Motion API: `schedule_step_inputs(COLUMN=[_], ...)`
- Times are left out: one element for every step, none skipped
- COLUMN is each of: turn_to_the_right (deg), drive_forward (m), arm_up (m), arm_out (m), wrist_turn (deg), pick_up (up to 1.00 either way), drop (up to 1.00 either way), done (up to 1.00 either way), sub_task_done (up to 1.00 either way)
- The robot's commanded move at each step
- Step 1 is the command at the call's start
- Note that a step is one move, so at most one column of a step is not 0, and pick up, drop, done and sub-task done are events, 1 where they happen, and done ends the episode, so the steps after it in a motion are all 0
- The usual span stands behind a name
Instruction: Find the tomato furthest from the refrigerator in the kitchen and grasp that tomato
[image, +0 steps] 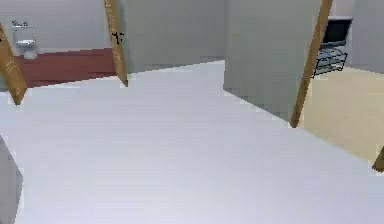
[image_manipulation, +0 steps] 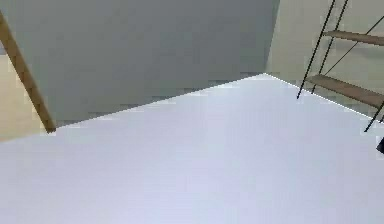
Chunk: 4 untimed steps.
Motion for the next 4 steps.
schedule_step_inputs(turn_to_the_right=[-45.0, -45.0, -6.0, 0.0], drive_forward=[0.00, 0.00, 0.00, 0.45], arm_up=[0.00, 0.00, 0.00, 0.00], arm_out=[0.00, 0.00, 0.00, 0.00], wrist_turn=[0.0, 0.0, 0.0, 0.0], pick_up=[0.00, 0.00, 0.00, 0.00], drop=[0.00, 0.00, 0.00, 0.00], done=[0.00, 0.00, 0.00, 0.00], sub_task_done=[0.00, 0.00, 0.00, 0.00])
